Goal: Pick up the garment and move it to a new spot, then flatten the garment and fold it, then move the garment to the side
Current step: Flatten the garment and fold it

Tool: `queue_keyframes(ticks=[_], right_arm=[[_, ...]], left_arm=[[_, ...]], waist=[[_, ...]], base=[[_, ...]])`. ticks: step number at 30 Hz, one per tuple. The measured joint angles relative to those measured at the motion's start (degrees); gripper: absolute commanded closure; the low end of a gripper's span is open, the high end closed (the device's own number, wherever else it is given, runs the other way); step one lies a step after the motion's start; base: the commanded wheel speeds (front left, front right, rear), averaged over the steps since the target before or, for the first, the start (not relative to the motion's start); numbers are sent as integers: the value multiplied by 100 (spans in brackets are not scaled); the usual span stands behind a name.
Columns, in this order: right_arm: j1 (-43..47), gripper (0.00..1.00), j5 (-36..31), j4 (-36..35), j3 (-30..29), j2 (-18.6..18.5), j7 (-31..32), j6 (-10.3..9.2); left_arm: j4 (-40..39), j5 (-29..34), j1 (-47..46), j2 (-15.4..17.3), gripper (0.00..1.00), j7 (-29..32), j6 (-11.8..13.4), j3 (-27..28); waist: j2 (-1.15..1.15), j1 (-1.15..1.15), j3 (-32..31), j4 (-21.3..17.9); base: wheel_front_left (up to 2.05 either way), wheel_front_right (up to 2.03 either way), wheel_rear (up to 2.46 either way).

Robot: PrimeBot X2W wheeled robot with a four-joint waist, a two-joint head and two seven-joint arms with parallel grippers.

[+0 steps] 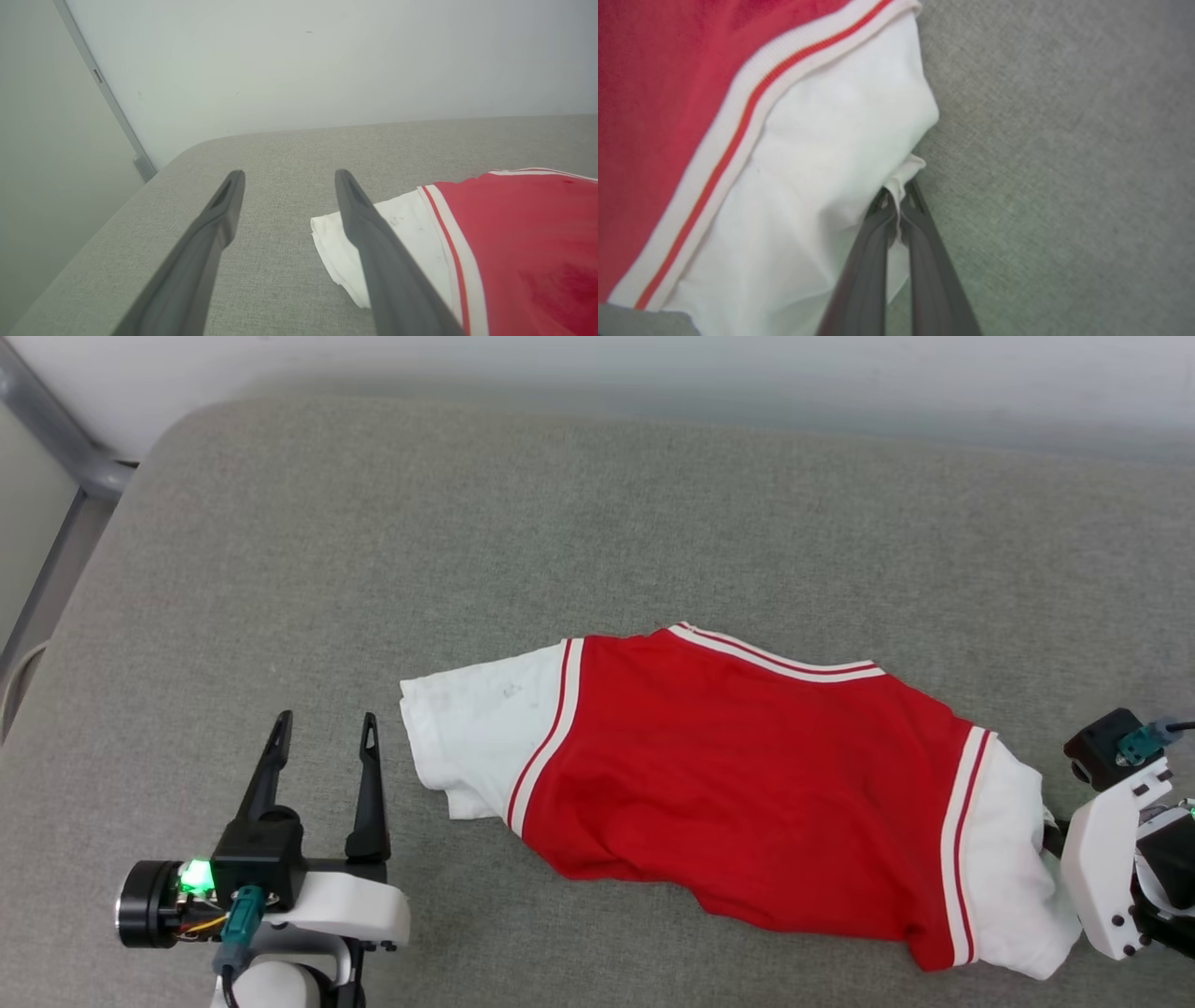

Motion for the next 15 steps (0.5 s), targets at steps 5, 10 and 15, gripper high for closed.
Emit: queue_keyframes(ticks=[5,10,15], right_arm=[[4,100,46,102,-421,112,-887,33],[288,100,21,65,-945,51,-1399,33],[690,100,-79,-153,-1507,75,-1671,32]], left_arm=[[51,-68,-4,133,0,0,-69,115],[230,-104,-235,419,0,0,-296,243],[459,-163,-727,769,0,0,-599,291]], waist=[[0,1,-266,-135],[0,0,-517,-303],[0,0,-633,-501]], base=[[0,0,0],[0,0,0],[0,0,0]])
